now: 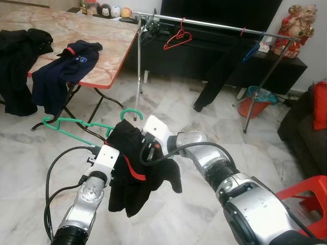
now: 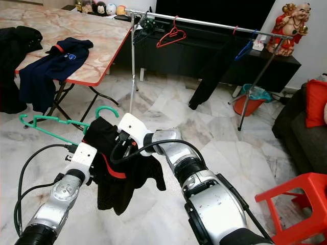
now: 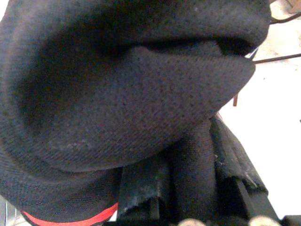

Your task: Hang hanger

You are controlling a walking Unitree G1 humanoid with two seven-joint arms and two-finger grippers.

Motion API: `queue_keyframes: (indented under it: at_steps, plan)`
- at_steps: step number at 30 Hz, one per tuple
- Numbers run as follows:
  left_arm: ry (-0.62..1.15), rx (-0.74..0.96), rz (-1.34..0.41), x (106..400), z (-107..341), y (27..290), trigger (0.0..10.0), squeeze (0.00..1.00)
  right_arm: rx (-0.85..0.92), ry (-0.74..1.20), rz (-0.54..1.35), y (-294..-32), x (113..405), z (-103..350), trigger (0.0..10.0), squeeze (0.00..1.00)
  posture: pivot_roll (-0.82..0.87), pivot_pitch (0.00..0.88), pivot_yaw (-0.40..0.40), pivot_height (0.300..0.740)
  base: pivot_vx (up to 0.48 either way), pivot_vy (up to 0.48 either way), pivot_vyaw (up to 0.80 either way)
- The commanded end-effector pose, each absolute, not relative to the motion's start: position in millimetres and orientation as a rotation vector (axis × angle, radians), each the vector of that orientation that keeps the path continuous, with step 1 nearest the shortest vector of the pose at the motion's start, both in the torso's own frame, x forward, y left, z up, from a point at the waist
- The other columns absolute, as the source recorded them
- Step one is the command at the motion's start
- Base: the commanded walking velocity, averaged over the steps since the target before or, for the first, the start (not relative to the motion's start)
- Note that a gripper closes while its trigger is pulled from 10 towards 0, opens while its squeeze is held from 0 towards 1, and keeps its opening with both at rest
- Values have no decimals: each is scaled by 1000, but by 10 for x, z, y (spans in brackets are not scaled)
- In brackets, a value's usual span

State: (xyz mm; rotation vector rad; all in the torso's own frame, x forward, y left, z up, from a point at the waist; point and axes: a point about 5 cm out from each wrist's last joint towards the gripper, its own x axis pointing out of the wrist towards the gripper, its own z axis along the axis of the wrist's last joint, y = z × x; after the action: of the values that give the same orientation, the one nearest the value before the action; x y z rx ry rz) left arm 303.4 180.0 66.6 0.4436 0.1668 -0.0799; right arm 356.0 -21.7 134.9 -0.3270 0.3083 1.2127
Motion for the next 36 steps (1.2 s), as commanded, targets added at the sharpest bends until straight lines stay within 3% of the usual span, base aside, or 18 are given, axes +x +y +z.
queue_keyframes:
  at_steps: [1, 16, 28, 33, 36]
  plan:
    - [165, 431, -97, 3014, 652, 1782, 0, 0, -345, 289, 1197, -285, 3595, 1400, 10000, 0, 222, 0, -177, 740, 0, 0, 0]
    - [186, 445, -69, 2974, 622, 1903, 0, 0, -509, 356, 1128, -714, 3641, 1267, 10000, 0, 214, 0, -169, 740, 0, 0, 0]
    - [236, 450, -81, 2955, 556, 1920, 0, 0, -498, 367, 1071, -988, 3669, 1256, 10000, 0, 214, 0, -161, 740, 0, 0, 0]
    - [316, 472, -120, 2889, 425, 1920, 0, 0, -331, 324, 1017, -1086, 3730, 1381, 10000, 0, 210, 0, -160, 740, 0, 0, 0]
    - [370, 472, -133, 2839, 334, 1918, 0, 0, -241, 283, 1102, -1117, 3694, 1446, 10000, 0, 208, 0, -159, 740, 0, 0, 0]
